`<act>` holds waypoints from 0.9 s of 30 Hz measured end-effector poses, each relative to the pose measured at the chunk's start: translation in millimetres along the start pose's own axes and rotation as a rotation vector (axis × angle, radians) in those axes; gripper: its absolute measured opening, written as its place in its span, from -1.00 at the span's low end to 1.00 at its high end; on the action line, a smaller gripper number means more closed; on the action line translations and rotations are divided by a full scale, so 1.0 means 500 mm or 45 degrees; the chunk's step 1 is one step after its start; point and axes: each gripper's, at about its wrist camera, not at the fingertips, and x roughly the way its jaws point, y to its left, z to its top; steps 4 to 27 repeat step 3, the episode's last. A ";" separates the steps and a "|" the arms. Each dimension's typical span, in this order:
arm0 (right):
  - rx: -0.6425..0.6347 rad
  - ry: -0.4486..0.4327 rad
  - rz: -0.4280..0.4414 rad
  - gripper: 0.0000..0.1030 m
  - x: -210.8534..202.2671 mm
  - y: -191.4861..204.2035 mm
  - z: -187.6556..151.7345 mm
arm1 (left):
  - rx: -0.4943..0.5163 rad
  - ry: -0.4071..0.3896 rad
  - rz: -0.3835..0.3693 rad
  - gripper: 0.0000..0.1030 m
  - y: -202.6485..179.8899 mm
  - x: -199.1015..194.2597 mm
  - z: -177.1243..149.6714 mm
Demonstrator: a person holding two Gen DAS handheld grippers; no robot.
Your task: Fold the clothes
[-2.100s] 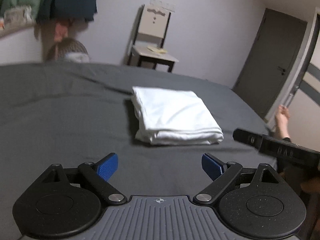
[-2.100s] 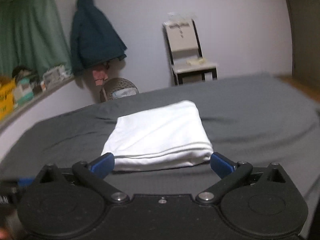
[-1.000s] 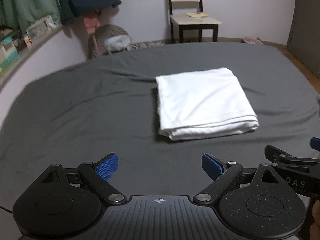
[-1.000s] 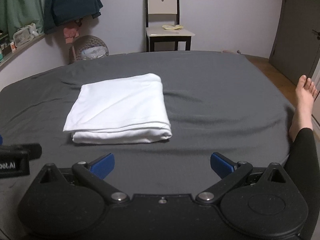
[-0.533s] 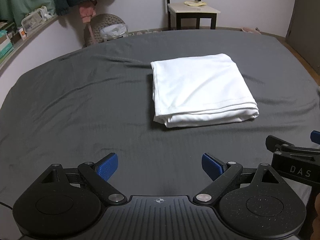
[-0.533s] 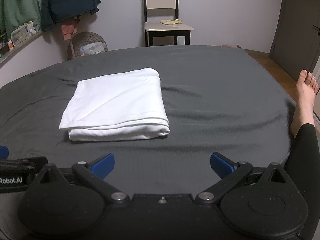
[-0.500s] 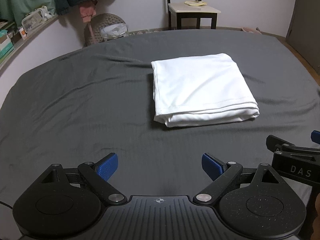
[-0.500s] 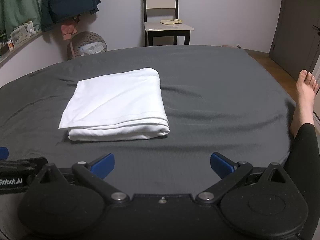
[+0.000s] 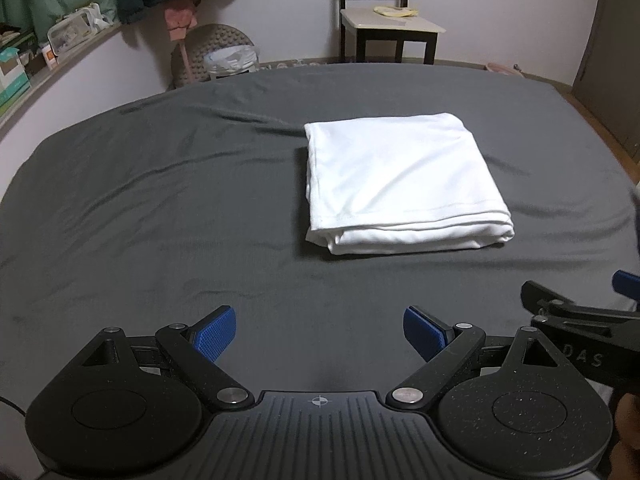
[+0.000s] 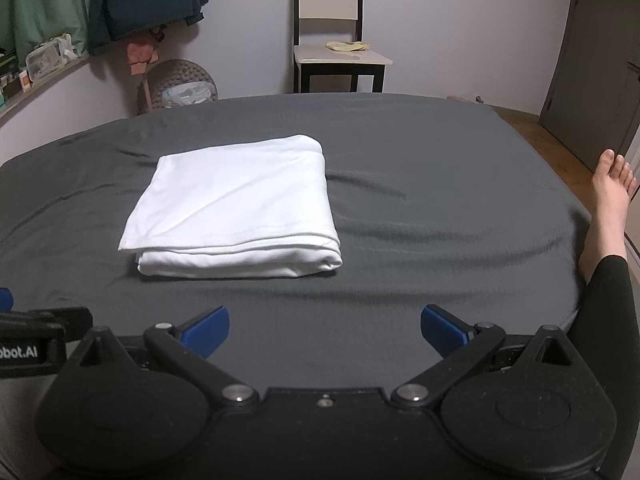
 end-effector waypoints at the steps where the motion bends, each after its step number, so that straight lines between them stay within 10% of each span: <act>1: -0.001 0.002 -0.001 1.00 0.001 0.000 0.000 | -0.002 -0.002 -0.004 0.78 0.000 0.000 0.000; 27: -0.001 0.001 -0.002 1.00 0.001 0.001 0.001 | -0.001 -0.011 -0.007 0.78 -0.002 -0.002 -0.001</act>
